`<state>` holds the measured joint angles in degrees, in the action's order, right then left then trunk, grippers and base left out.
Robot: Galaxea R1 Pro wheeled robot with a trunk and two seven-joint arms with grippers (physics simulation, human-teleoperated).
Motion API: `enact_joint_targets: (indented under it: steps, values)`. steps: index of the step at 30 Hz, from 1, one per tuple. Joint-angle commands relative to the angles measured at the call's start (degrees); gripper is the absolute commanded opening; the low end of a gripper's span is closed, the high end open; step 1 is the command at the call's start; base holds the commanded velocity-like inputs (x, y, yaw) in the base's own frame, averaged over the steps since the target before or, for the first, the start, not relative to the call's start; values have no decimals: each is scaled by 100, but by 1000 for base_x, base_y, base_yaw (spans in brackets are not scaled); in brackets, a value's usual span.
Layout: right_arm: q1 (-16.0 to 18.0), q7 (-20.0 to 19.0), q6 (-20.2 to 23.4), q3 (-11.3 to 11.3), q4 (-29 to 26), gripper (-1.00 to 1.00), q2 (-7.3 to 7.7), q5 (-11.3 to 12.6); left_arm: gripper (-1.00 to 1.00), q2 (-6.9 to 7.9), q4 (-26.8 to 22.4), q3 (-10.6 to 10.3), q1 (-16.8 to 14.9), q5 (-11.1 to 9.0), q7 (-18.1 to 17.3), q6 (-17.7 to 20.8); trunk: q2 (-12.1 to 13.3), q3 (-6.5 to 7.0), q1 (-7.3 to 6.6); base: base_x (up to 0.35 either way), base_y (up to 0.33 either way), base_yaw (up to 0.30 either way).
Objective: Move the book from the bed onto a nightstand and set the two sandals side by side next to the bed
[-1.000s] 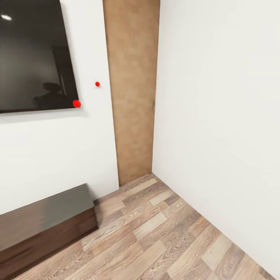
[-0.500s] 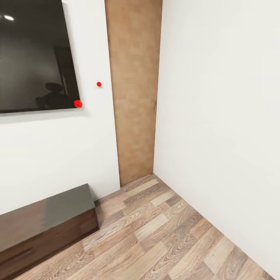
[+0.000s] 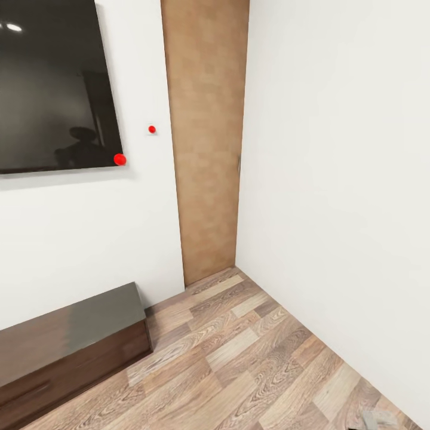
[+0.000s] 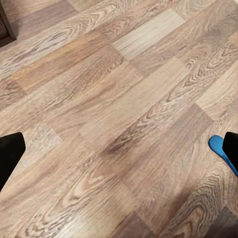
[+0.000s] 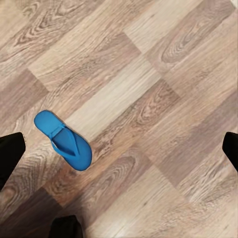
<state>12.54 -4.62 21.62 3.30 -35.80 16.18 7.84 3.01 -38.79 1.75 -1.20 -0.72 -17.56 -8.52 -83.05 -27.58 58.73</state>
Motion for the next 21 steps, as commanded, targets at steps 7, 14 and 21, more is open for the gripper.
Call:
enact_joint_targets:
  steps: [7,14,21]
  values:
    - [27,-13,986,-247,-469,100,-24,26,100,-2,3,19,-3,-7,-44,-10,-3,-6,0,0,0,0]
    - [29,-28,1281,-1322,-561,100,-29,9,100,-2,1,19,-3,-7,-38,-8,-3,-6,0,0,0,0]
    - [29,-18,1325,-1492,-564,100,-539,-326,100,-2,-6,19,-3,-7,-37,6,-83,-42,44,0,0,0]
